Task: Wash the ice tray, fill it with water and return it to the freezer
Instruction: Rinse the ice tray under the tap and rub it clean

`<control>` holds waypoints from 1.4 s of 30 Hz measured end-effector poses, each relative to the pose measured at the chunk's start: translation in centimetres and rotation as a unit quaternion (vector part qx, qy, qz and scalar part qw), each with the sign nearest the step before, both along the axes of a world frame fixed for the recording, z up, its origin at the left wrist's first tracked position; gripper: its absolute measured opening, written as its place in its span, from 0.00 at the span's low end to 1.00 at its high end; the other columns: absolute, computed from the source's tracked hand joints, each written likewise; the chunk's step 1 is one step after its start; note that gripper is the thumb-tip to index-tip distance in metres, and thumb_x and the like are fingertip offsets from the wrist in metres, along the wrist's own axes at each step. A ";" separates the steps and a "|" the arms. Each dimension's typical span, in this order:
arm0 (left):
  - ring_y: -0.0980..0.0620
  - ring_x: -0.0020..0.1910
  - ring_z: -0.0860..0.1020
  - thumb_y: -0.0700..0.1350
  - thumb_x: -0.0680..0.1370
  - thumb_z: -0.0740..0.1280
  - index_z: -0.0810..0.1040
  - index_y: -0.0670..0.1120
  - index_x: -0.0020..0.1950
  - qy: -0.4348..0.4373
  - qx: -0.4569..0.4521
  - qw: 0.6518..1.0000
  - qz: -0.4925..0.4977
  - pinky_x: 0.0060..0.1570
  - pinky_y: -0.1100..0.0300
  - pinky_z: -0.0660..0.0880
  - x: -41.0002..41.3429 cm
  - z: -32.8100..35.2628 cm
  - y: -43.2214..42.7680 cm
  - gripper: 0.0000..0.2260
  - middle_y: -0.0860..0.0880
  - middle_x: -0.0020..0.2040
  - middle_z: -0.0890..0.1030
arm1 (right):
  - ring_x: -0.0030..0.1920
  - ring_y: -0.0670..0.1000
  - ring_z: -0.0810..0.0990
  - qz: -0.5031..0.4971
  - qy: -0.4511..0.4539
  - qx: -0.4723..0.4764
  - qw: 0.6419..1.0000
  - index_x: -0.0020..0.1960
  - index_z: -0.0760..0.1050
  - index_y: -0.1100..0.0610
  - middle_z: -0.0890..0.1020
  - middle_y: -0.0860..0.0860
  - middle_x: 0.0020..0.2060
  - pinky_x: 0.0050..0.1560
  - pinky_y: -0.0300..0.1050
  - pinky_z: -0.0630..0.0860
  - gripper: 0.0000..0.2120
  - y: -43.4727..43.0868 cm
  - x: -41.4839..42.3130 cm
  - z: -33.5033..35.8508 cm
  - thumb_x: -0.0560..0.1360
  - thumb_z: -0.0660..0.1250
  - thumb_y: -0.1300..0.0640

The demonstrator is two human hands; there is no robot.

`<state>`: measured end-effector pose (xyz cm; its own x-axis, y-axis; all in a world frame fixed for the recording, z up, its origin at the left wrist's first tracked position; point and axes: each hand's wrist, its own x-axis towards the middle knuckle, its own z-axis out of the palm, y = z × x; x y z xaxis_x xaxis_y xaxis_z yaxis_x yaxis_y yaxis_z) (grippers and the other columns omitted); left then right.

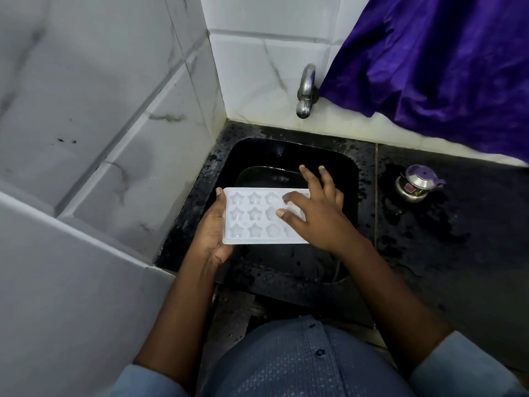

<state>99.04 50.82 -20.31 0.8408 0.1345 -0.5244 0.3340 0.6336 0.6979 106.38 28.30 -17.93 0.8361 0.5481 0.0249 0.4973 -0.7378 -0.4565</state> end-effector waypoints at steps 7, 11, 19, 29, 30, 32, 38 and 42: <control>0.38 0.65 0.84 0.69 0.84 0.55 0.77 0.42 0.75 -0.001 -0.001 1.000 0.006 0.55 0.42 0.84 0.0 0.1 -0.1 0.35 0.38 0.68 0.84 | 0.82 0.55 0.34 -0.018 -0.031 -0.010 0.999 0.65 0.77 0.38 0.47 0.49 0.85 0.76 0.66 0.44 0.21 -0.4 0.0 0.0 0.82 0.53 0.31; 0.39 0.62 0.86 0.69 0.84 0.56 0.78 0.42 0.73 -0.008 -0.007 1.000 0.007 0.49 0.44 0.86 0.1 0.3 -0.3 0.34 0.38 0.66 0.85 | 0.83 0.57 0.35 0.001 -0.033 -0.029 0.999 0.67 0.76 0.40 0.47 0.50 0.85 0.76 0.67 0.44 0.27 -0.2 -0.1 -0.1 0.80 0.50 0.28; 0.38 0.64 0.85 0.69 0.84 0.56 0.78 0.42 0.74 -0.007 -0.001 1.000 0.001 0.51 0.44 0.86 0.4 0.1 -0.3 0.34 0.38 0.67 0.84 | 0.83 0.58 0.36 -0.024 -0.041 -0.026 0.999 0.66 0.76 0.38 0.48 0.51 0.85 0.76 0.67 0.44 0.24 -0.6 0.2 0.1 0.81 0.51 0.29; 0.38 0.65 0.84 0.69 0.85 0.55 0.77 0.42 0.75 -0.017 -0.001 1.000 -0.010 0.52 0.43 0.85 0.7 0.3 -0.3 0.35 0.37 0.69 0.83 | 0.83 0.58 0.34 -0.027 -0.041 -0.024 0.998 0.65 0.77 0.38 0.47 0.51 0.85 0.77 0.66 0.44 0.26 -0.7 0.5 0.1 0.80 0.51 0.27; 0.38 0.65 0.84 0.69 0.85 0.55 0.77 0.42 0.74 -0.018 -0.001 1.000 -0.009 0.52 0.44 0.85 0.7 0.4 -0.4 0.34 0.37 0.69 0.83 | 0.83 0.58 0.34 -0.024 -0.038 -0.029 0.999 0.66 0.77 0.38 0.47 0.51 0.85 0.77 0.67 0.45 0.27 -0.5 0.6 0.1 0.79 0.50 0.27; 0.38 0.65 0.84 0.69 0.85 0.56 0.78 0.42 0.74 -0.022 -0.001 1.000 -0.010 0.52 0.44 0.85 0.7 0.4 -0.3 0.34 0.37 0.69 0.83 | 0.82 0.57 0.33 -0.012 -0.031 -0.039 0.999 0.67 0.76 0.39 0.46 0.51 0.85 0.77 0.67 0.45 0.29 -0.1 0.6 0.2 0.79 0.49 0.26; 0.37 0.68 0.82 0.70 0.84 0.54 0.76 0.42 0.76 -0.027 -0.002 0.999 -0.024 0.56 0.43 0.85 0.8 0.4 0.0 0.36 0.37 0.70 0.82 | 0.82 0.58 0.33 -0.021 -0.044 -0.036 0.998 0.65 0.76 0.38 0.47 0.51 0.85 0.76 0.66 0.43 0.26 -0.3 0.6 0.0 0.80 0.51 0.27; 0.37 0.69 0.82 0.70 0.84 0.55 0.76 0.42 0.76 -0.018 -0.004 1.000 -0.017 0.59 0.41 0.83 1.0 0.4 -0.2 0.36 0.37 0.71 0.82 | 0.82 0.58 0.33 -0.020 -0.034 -0.048 0.998 0.67 0.76 0.40 0.46 0.51 0.85 0.77 0.66 0.43 0.30 0.1 0.7 0.2 0.79 0.47 0.26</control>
